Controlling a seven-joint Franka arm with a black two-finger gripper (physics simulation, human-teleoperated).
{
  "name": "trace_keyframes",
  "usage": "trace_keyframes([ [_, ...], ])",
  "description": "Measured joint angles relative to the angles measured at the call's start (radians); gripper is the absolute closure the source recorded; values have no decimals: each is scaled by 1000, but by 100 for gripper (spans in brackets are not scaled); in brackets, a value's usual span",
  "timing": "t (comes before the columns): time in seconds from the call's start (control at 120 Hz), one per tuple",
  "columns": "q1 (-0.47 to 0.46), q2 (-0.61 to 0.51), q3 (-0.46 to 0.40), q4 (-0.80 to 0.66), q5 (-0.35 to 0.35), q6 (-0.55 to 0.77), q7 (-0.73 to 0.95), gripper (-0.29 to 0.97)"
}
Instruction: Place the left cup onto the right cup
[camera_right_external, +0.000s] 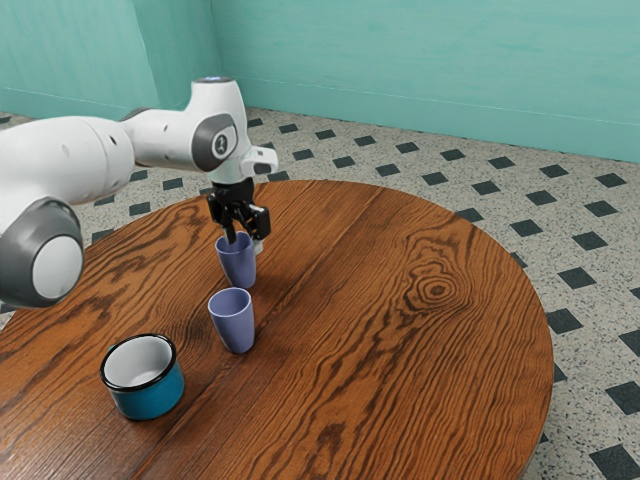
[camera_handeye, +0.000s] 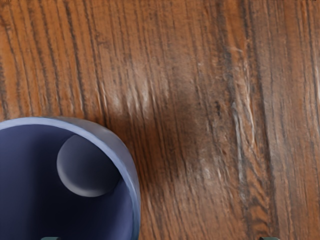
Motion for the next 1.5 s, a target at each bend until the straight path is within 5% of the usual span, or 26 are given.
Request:
trace_keyframes([
  [0.4, 17, 60, 0, 34, -13, 3, 50, 21],
  [0.967, 17, 62, 11, 49, -28, -3, 82, 72],
  [1.5, -5, 2, 20, 28, -21, -11, 72, 79],
])
